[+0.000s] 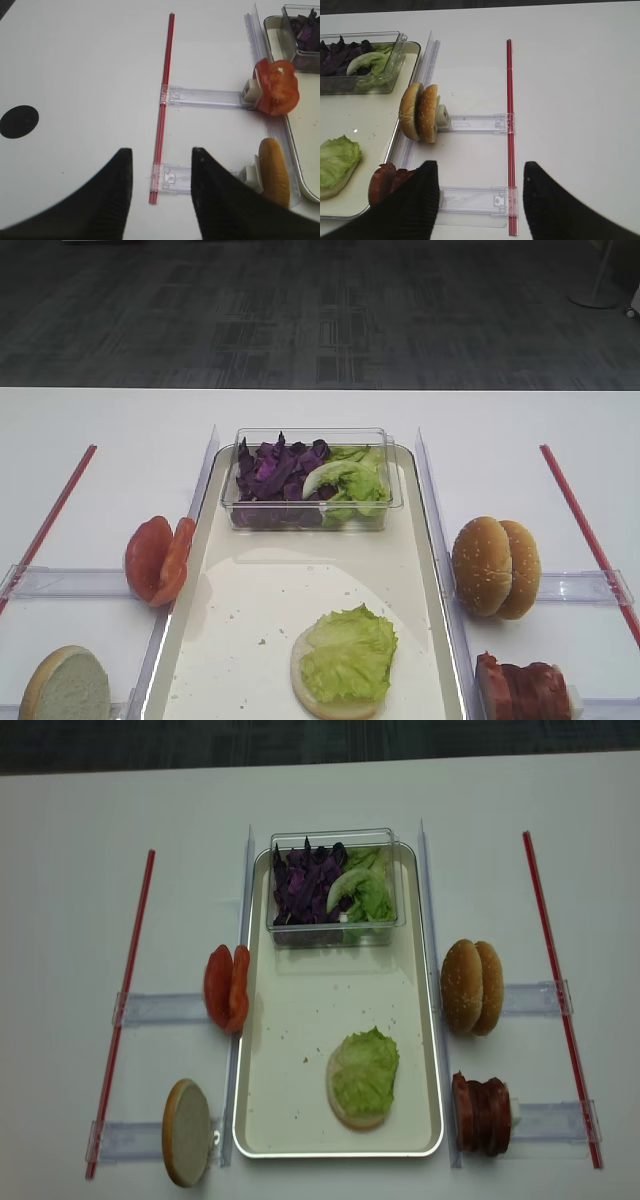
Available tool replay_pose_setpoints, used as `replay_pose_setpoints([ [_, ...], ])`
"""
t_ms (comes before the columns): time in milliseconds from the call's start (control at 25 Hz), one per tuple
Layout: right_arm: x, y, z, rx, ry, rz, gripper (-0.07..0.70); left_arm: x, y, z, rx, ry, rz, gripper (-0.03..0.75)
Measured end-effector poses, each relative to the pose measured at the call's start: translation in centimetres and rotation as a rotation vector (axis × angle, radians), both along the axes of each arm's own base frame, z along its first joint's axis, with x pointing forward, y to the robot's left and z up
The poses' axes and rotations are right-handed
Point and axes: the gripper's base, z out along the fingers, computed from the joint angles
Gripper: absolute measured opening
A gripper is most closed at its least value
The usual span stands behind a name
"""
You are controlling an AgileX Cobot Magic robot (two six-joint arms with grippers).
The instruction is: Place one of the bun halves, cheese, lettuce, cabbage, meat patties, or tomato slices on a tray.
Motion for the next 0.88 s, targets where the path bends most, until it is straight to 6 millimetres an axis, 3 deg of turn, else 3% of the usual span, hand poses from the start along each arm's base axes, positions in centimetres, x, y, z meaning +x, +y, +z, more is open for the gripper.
replay_pose_setpoints([
  [880,0.00,0.00,0.00,0.000,0.000,0.000,0.414,0.00,0.00,0.00,0.000,0.000,0.000,0.271],
])
